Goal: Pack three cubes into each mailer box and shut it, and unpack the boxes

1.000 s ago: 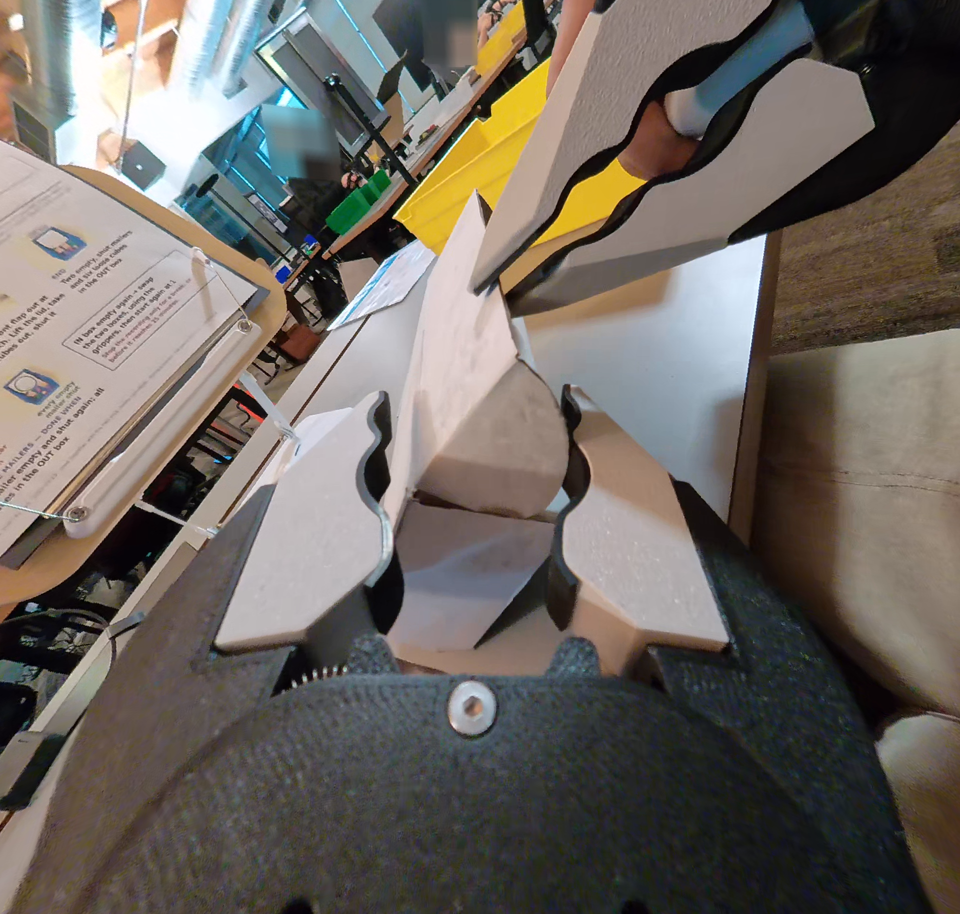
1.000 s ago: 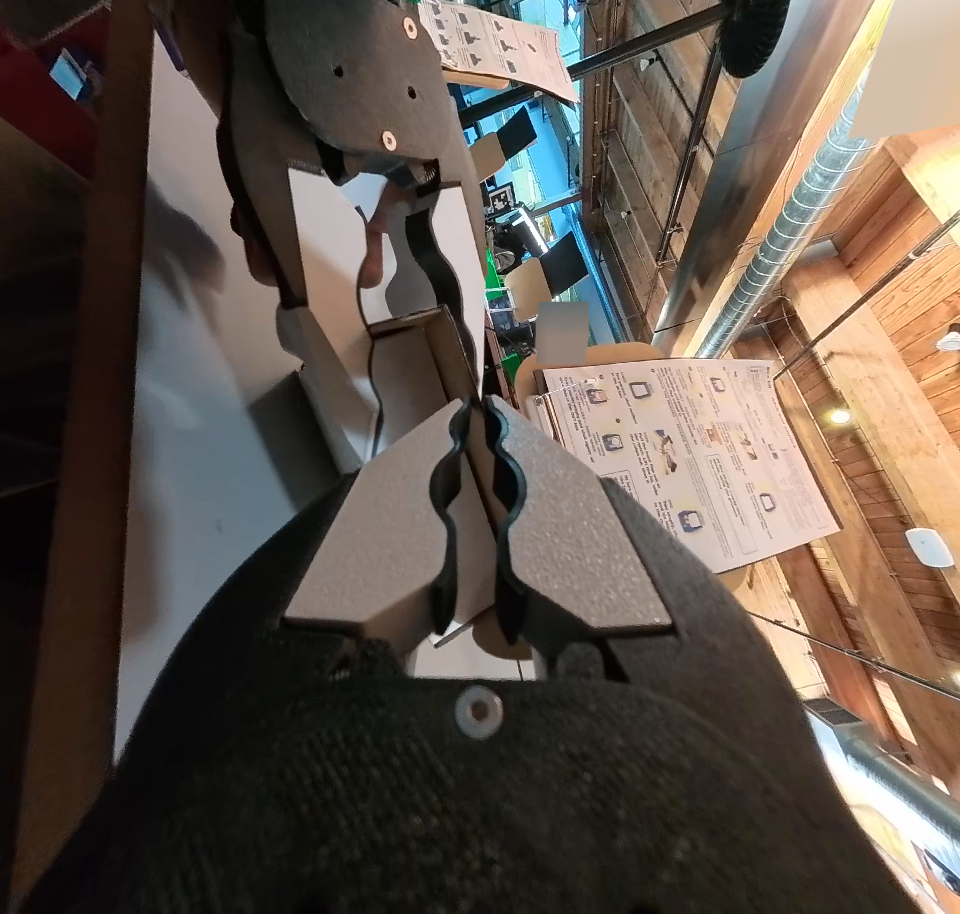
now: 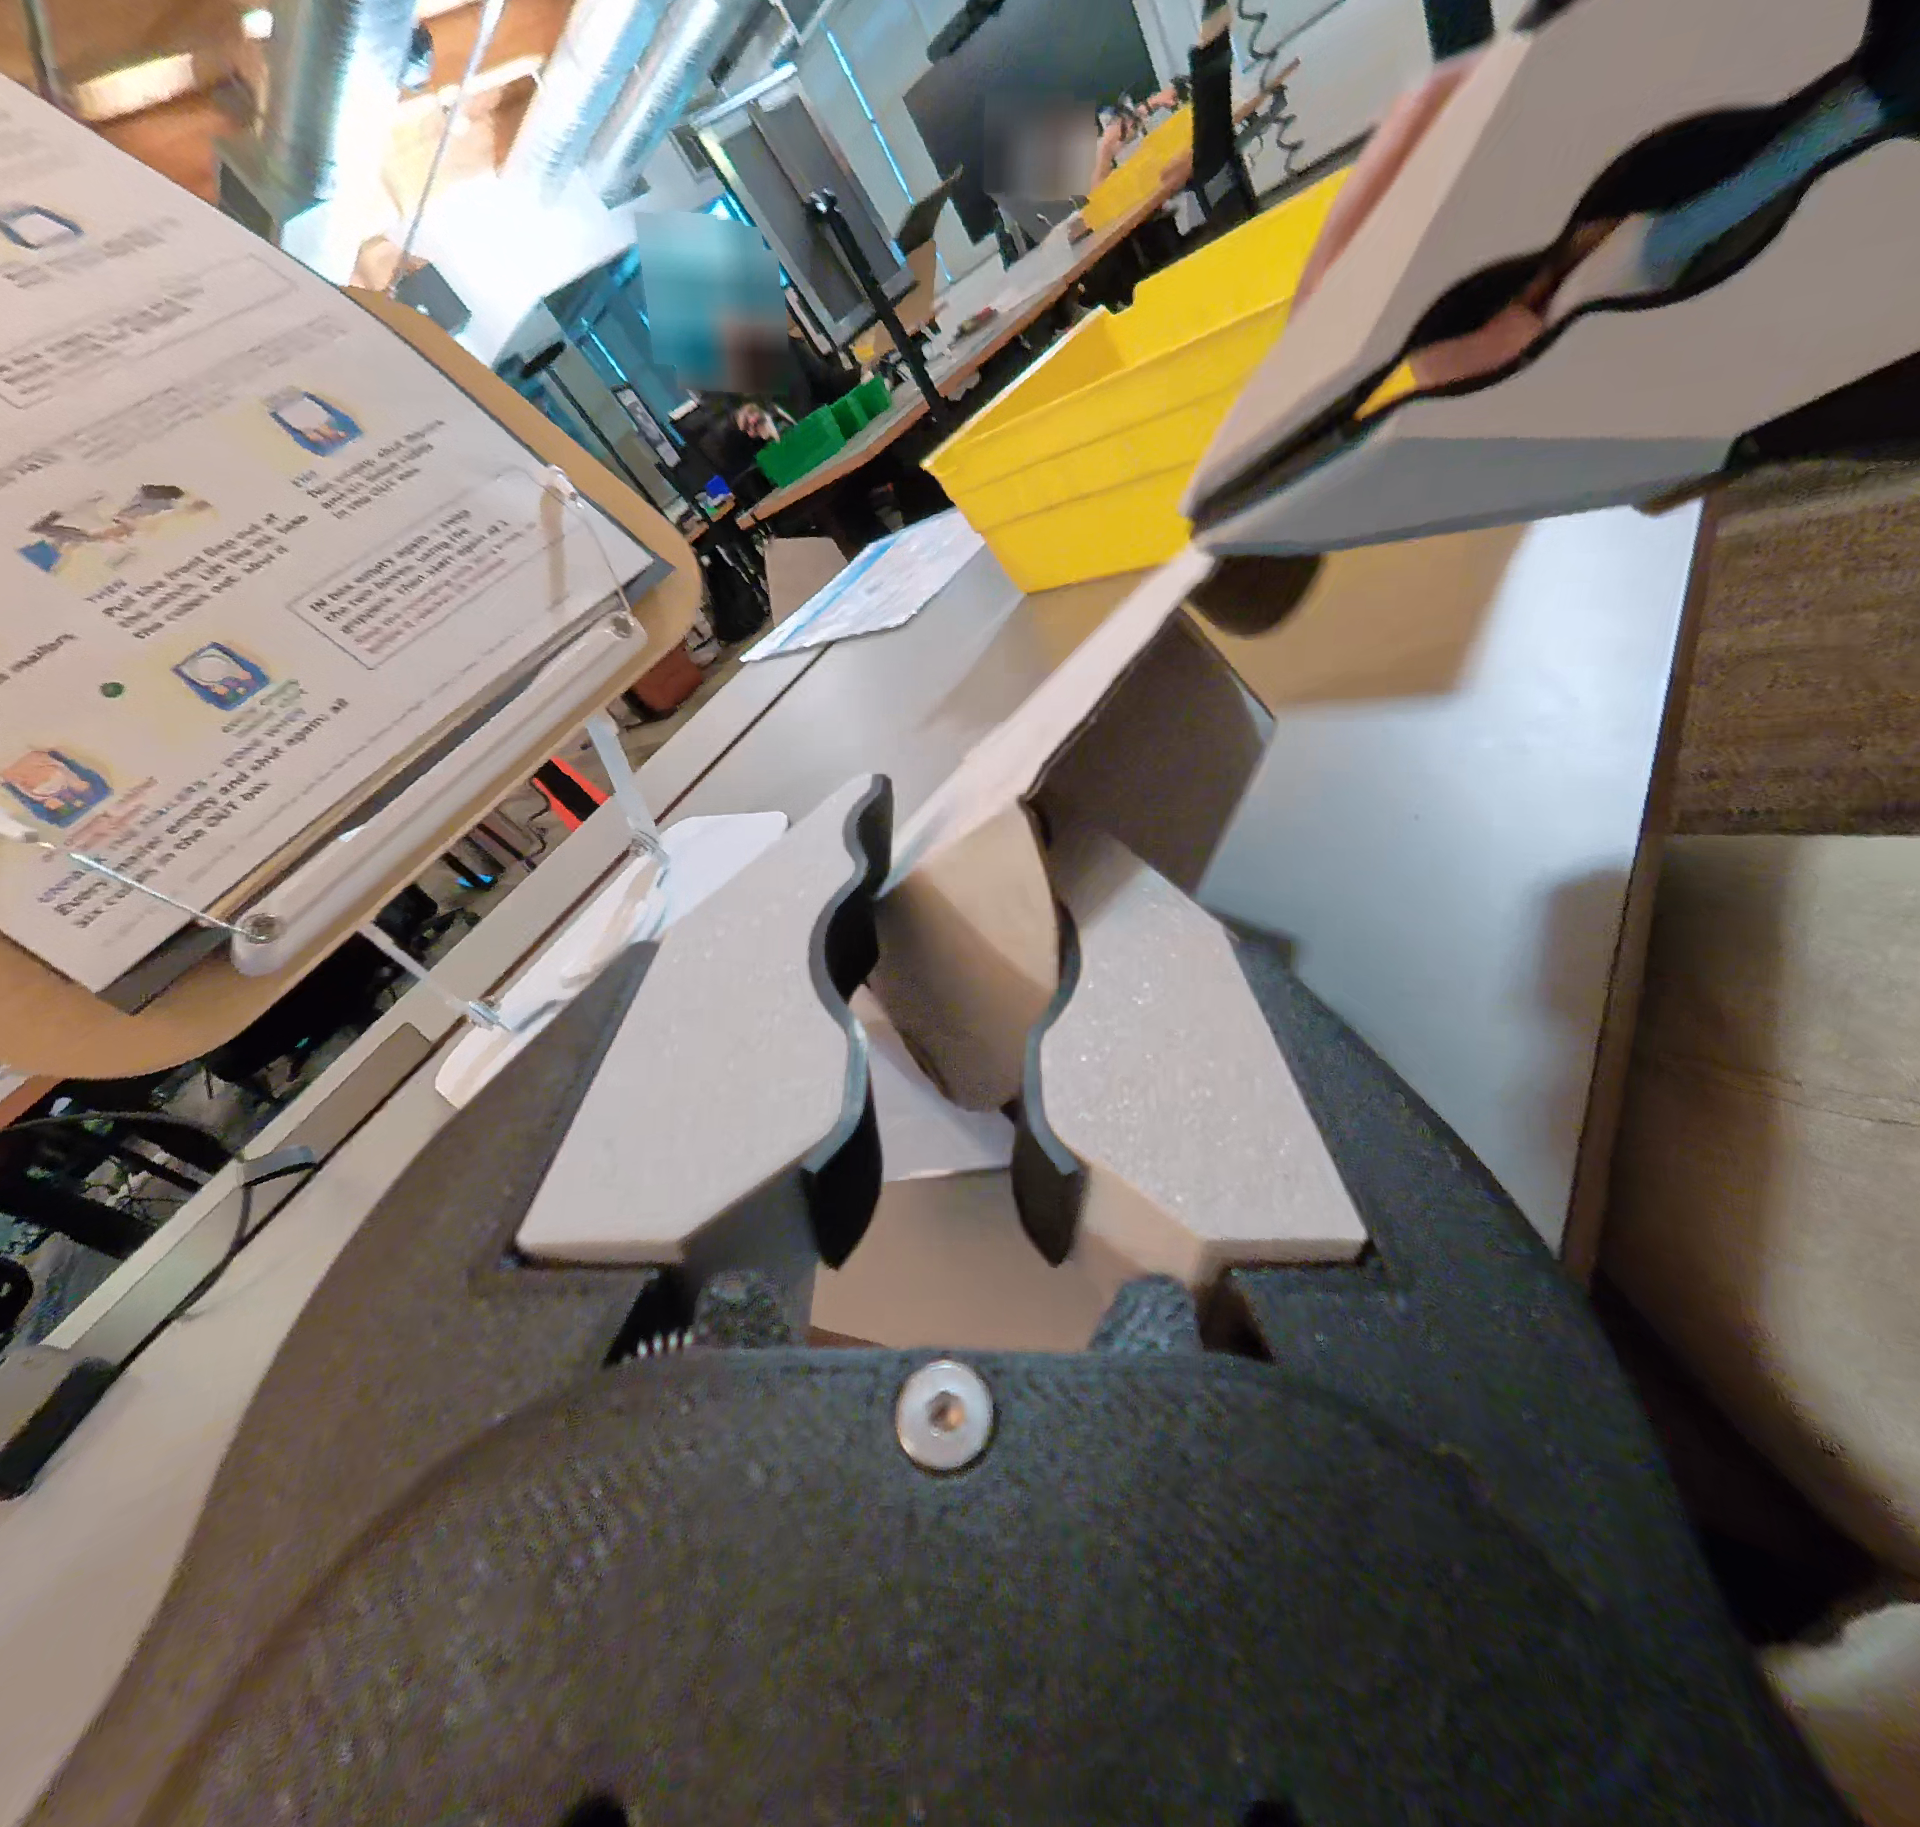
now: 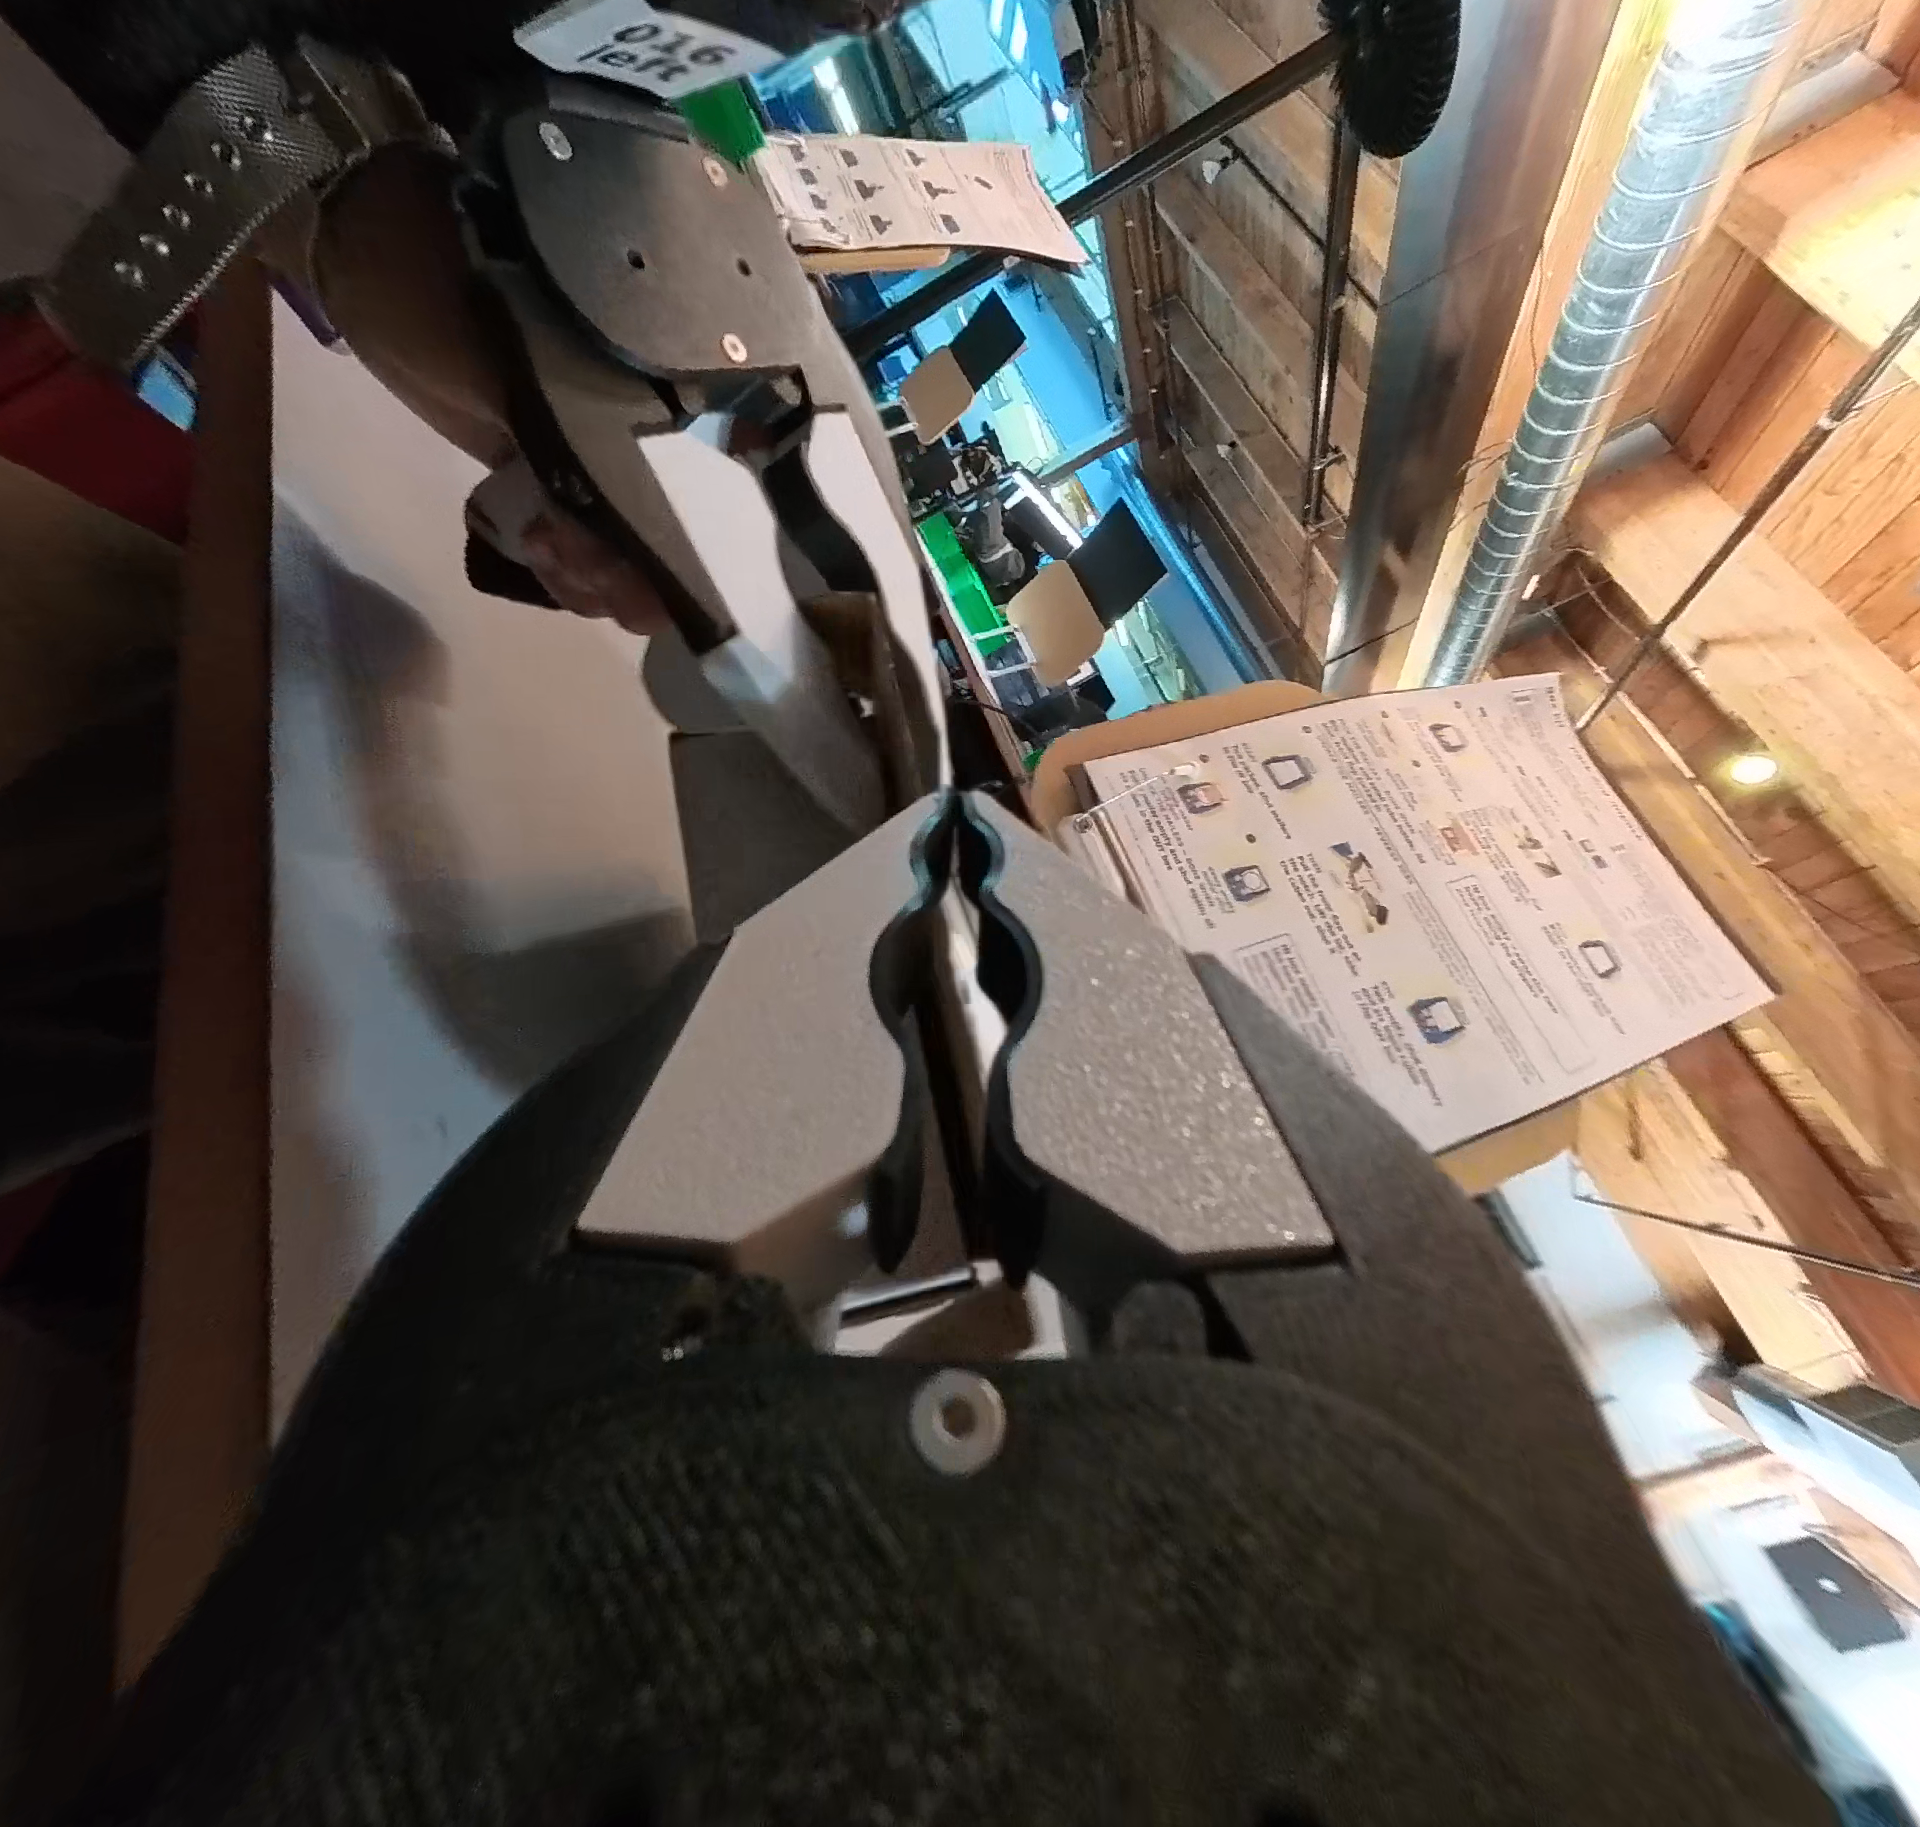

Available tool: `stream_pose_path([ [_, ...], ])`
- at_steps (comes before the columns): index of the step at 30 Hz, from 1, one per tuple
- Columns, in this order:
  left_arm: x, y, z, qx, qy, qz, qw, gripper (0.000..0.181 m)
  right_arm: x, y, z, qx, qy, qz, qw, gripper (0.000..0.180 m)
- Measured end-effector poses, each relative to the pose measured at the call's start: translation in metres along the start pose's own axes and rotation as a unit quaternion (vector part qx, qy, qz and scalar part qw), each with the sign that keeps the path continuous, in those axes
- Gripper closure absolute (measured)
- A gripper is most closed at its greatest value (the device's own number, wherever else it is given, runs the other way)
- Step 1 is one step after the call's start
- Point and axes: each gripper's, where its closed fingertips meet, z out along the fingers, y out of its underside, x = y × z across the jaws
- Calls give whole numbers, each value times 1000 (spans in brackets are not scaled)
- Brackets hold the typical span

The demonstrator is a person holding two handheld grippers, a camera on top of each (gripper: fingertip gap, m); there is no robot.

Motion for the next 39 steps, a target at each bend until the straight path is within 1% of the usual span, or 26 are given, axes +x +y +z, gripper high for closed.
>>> stream_pose_path([
  [1, -2, -1, -1, 2, -3, -1, 1000, 161, -2, 2, 0, -3, -8, 8, 1000, 180],
  [3, -7, -1, -2, 1, -11, -13, 1000, 168, -7, 7, 1, -10, -21, 17, 1000, 180],
  [5, -9, 0, -2, 0, -12, -25, 1000, 168, -8, 10, 2, -13, -24, 17, 999, 180],
  [8, -13, 0, -2, -3, -23, -21, 1000, 168, -12, 14, 3, -24, -35, 14, 999, 180],
  [13, -16, -1, -1, -9, -35, -28, 999, 168, -19, 37, 9, -83, -38, 5, 996, 179],
  [15, -18, -2, -1, -10, -35, -42, 998, 168, -16, 43, 11, -96, -33, 47, 994, 179],
  [19, -21, -4, -1, -12, -34, -73, 997, 168, -18, 61, 15, -128, -38, 158, 978, 172],
  [26, -28, -5, -2, -16, -41, -111, 993, 168, -3, 61, 14, -109, -16, 271, 956, 166],
  [30, -31, -5, -1, -21, -42, -133, 990, 168, -14, 71, 14, -134, -44, 311, 940, 164],
  [33, -36, -5, -1, -20, -50, -139, 989, 167, -31, 84, 11, -170, -78, 315, 930, 164],
  [36, -41, -5, -2, -20, -59, -146, 987, 167, -50, 95, 7, -205, -119, 315, 919, 157],
  [37, -43, -5, -3, -21, -62, -146, 987, 167, -49, 95, 7, -204, -118, 314, 920, 157],
  [39, -44, -5, -3, -21, -64, -145, 987, 167, -36, 86, 9, -174, -97, 315, 928, 156],
])
